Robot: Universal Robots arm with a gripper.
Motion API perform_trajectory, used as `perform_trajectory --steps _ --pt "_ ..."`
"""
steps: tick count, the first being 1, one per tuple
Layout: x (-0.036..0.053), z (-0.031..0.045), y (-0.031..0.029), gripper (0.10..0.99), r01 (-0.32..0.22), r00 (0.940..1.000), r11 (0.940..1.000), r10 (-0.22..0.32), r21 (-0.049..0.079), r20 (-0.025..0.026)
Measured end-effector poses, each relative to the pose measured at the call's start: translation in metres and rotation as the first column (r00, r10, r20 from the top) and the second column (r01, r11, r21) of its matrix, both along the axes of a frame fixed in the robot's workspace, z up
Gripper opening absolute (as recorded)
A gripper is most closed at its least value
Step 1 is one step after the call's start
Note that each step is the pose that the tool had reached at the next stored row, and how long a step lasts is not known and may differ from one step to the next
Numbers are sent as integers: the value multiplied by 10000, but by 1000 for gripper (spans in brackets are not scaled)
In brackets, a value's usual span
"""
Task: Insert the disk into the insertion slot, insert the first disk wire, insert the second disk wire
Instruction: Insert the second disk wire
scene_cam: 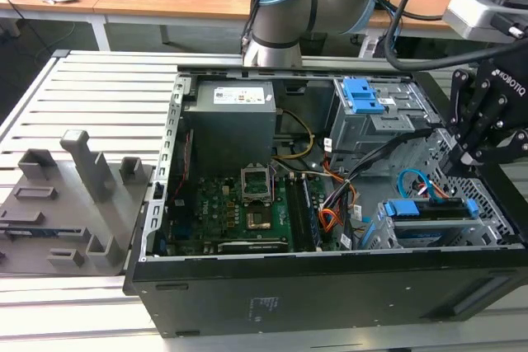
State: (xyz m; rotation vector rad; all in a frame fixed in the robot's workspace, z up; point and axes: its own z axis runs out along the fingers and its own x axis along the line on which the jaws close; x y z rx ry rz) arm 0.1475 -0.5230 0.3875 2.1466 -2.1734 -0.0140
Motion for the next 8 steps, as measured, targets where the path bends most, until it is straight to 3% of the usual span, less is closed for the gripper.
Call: perform_trajectory --steps 8 --pt "0 4 0 106 0 10000 10000 0 -2 0"
